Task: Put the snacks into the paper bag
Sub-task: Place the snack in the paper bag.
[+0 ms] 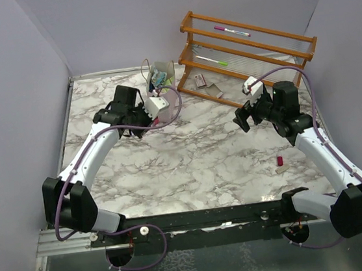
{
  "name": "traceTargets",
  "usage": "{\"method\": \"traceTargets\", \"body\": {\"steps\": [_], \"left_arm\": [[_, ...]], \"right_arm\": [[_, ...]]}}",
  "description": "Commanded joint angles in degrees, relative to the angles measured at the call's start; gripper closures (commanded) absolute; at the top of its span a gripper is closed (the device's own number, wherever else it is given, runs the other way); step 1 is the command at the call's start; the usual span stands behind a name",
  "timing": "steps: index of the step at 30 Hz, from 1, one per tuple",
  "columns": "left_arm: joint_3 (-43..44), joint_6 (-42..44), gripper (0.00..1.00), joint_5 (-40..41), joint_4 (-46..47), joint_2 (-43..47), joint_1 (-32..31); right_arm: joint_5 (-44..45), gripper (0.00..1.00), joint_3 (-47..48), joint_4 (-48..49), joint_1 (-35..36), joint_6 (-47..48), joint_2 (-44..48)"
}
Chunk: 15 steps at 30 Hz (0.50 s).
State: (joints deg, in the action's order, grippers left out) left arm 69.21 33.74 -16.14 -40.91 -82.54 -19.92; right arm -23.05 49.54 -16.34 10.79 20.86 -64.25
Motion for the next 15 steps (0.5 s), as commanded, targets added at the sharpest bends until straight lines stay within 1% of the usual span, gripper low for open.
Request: {"method": "traceTargets", "body": {"steps": [1,6,15], "left_arm": [[6.0,-4.2,1.00,-3.3,-0.2,3.4,-0.3],[12.0,-8.0,1.00,-4.7,2.6,4.0,-0.2],[19.0,-14.8,1.00,-6.2,11.7,1.9,-0.3]], "right_arm": [[-1.0,0.01,-0.3,0.3,-0.2,0.5,-0.3],[-1.0,0.01,-0.4,0.3,-0.2,0.4,-0.2],[-0.9,0.01,-0.4,0.3,-0.3,0.6,0.2]]}}
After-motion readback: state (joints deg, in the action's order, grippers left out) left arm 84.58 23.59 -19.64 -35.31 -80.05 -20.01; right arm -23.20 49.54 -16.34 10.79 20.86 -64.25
